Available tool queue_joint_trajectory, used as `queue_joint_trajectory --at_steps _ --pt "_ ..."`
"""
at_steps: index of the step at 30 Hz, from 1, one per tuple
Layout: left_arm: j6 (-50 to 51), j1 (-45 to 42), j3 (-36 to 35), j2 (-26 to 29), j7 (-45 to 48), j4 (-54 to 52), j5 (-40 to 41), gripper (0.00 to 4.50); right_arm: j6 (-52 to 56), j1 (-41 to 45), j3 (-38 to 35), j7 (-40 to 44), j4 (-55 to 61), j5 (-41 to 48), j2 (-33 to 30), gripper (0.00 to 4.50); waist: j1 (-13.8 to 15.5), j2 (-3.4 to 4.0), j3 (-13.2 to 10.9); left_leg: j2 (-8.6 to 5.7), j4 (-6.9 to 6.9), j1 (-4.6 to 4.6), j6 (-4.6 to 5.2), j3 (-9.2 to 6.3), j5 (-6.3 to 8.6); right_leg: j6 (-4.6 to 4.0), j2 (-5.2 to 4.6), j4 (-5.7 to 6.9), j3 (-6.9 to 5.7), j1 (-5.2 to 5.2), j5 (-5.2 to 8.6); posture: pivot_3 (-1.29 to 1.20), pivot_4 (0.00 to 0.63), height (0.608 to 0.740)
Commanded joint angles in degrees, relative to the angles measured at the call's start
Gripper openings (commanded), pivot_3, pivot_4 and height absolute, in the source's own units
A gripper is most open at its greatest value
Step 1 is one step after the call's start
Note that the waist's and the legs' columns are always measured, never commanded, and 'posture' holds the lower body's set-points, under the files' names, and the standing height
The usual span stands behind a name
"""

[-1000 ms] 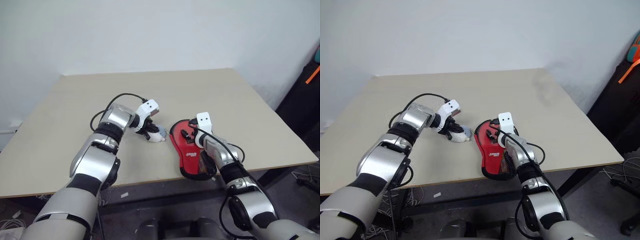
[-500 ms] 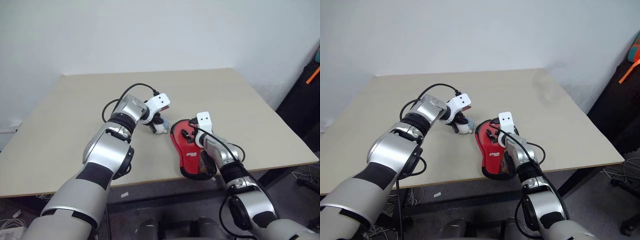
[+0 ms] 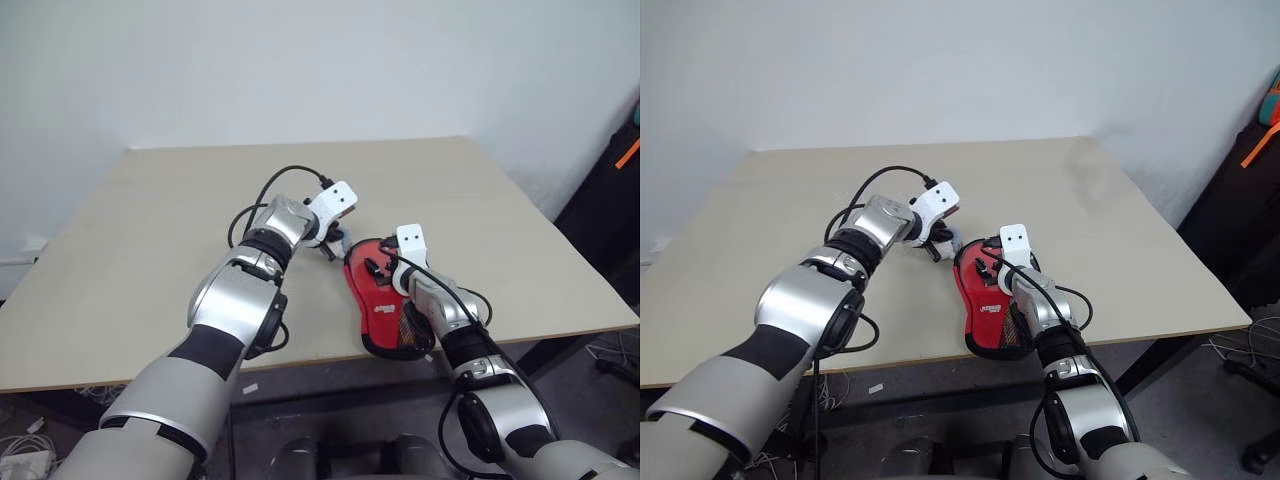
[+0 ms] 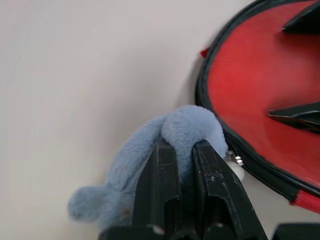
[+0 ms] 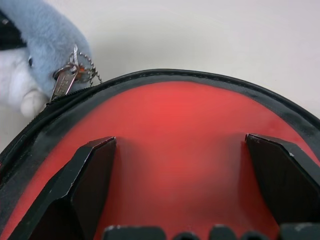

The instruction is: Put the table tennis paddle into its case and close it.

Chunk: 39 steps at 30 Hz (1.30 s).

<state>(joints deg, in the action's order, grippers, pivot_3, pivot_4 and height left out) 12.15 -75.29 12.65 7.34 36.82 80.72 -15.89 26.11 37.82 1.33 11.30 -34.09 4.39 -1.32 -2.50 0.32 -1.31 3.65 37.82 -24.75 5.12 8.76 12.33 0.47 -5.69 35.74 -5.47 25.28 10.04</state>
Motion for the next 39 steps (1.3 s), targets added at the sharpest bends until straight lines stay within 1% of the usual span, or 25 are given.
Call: queue_joint_trajectory --at_steps 1,4,7,11,22,26,31,36,39 --pt "-4.5 -5.5 -1.6 -0.9 -6.1 -3.0 -0.2 0.01 3.4 -2.5 1.1 -0.1 -2.9 -1.0 0.4 4.50 0.0 0.00 0.0 -0.03 0.00 -0.01 0.01 0.00 0.01 0.00 -0.05 0.00 -0.03 -0.01 0.00 0.00 0.000 0.740" --pt "-3.5 -5.5 -0.7 -1.1 -11.4 -2.5 -2.2 0.01 3.5 -2.7 1.1 -0.1 -2.7 -1.0 0.1 4.50 0.0 -0.02 0.0 -0.08 0.02 -0.04 0.06 -0.01 0.02 0.01 -0.09 0.00 -0.04 0.00 0.00 0.00 0.000 0.740" --pt "-3.2 -5.6 -1.8 -1.8 -14.3 -2.4 -2.1 0.01 3.5 -2.8 1.0 -0.1 -2.6 -1.0 0.0 4.50 0.0 -0.03 0.0 -0.08 0.02 -0.06 0.06 -0.02 0.02 0.02 -0.08 0.00 -0.03 0.01 0.00 0.00 0.000 0.740" --pt "-2.8 -5.0 -0.1 -2.5 -17.2 -2.0 -4.6 0.01 3.6 -3.1 1.2 -0.1 -2.0 -1.0 0.2 4.50 -0.2 -0.04 -0.1 -0.08 0.01 -0.06 0.06 -0.02 0.02 0.03 -0.08 0.00 -0.03 0.02 -0.01 0.00 0.000 0.740" --pt "-7.3 -4.9 -5.1 -6.9 -29.8 -2.2 -2.6 0.01 4.1 -4.0 1.7 0.1 -0.5 -1.2 0.5 4.50 -0.2 -0.08 -0.4 -0.08 0.02 -0.11 0.07 -0.03 0.02 0.04 -0.09 0.00 -0.04 0.08 -0.01 0.00 0.000 0.740" --pt "-8.7 -3.6 -3.8 -8.5 -31.2 -2.0 -4.9 0.01 4.3 -4.3 1.8 0.0 0.2 -1.2 0.5 4.50 -0.2 -0.09 -0.4 -0.09 0.02 -0.15 0.07 -0.03 0.02 0.06 -0.09 0.00 -0.05 0.10 -0.03 0.00 0.000 0.740" --pt "-12.0 -2.1 -4.0 -11.2 -33.3 -2.0 -5.5 0.01 4.9 -5.0 1.8 -0.2 1.5 -1.2 0.5 4.50 -0.1 -0.10 -0.4 -0.11 0.03 -0.16 0.07 -0.04 0.02 0.07 -0.12 -0.01 -0.08 0.09 -0.03 0.00 0.000 0.740" --pt "-14.7 -1.2 -2.7 -13.3 -32.1 -2.0 -7.1 0.01 6.0 -6.3 2.0 -0.1 3.8 -1.1 0.2 4.50 0.0 -0.10 -0.4 -0.13 0.03 -0.18 0.09 -0.05 0.03 0.04 -0.16 -0.03 -0.11 0.09 -0.02 0.00 0.000 0.740" --pt "-16.0 -0.6 -0.7 -13.2 -30.1 -1.9 -9.1 0.01 6.3 -6.6 1.8 -0.1 4.3 -1.0 0.0 4.50 0.3 -0.10 -0.4 -0.16 0.04 -0.19 0.11 -0.06 0.05 0.03 -0.17 -0.05 -0.13 0.09 -0.01 0.00 0.000 0.740"
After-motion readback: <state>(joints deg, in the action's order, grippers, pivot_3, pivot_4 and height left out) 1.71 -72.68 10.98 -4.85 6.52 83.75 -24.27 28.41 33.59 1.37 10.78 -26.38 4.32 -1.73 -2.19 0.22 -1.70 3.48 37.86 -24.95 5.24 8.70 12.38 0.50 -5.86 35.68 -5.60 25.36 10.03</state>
